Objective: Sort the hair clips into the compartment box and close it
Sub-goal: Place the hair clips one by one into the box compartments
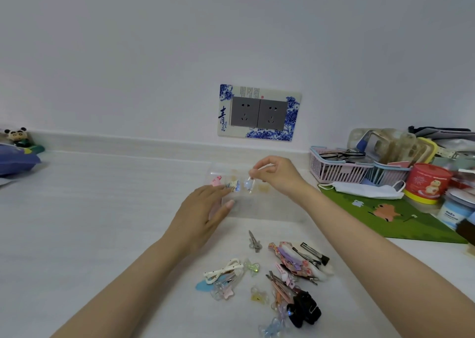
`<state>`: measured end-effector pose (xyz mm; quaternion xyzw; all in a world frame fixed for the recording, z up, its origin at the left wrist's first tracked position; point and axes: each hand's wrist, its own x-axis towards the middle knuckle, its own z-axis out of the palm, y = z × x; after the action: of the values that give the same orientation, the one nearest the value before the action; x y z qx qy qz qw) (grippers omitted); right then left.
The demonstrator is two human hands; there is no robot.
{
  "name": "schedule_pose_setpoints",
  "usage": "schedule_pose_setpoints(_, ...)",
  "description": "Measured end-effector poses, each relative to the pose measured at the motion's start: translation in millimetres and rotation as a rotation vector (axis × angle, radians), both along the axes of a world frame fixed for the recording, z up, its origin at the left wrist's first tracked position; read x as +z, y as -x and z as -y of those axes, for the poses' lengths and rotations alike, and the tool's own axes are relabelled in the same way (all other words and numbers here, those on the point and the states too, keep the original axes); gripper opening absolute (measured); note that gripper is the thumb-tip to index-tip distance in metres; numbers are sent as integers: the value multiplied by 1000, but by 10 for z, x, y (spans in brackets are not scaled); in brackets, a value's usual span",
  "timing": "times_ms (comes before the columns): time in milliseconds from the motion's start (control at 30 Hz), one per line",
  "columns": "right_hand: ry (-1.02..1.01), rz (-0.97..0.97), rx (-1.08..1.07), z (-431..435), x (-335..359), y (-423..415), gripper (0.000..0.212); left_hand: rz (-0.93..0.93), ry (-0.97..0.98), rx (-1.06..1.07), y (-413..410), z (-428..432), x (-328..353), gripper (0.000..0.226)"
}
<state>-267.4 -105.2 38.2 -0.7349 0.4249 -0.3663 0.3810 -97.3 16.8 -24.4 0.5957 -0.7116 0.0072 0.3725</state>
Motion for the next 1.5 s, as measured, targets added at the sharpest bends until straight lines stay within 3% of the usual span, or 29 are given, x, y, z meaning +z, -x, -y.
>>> schedule_pose_setpoints(167, 137, -236, 25, 151, -162, -77, 19, 14, -26, 2, 0, -3, 15, 89)
schedule_pose_setpoints(267, 273, -294, -49, 126, -197, -29, 20, 21, -33, -5, 4, -47, 42, 80)
schedule_pose_setpoints(367, 332, -163, -26, -113, -160, 76, 12, -5, -56, -21, 3, -133, 132, 59)
schedule_pose_setpoints(433, 284, -71, 83, -352, -151, 157, 7, -58, -171, -79, -25, -197, 212, 45)
schedule_pose_setpoints(533, 181, -99, 240, -668, -225, 284, 3, -118, -433, -184, -81, -296, 292, 30)
schedule_pose_setpoints(633, 57, -181, 327, -847, -296, 392, 10, -68, -677, -261, -86, -386, 310, 33)
schedule_pose_setpoints(733, 15, -302, 403, -928, -319, 421, 17, -18, -788, -266, -40, -419, 303, 41)
schedule_pose_setpoints(1100, -39, -317, 465, -965, -443, 362, 19, -74, -777, -270, -16, -410, 276, 9)
schedule_pose_setpoints(1500, -10, -279, 386, -954, -522, 315, 20, -49, -654, -173, -28, -342, 180, 11)
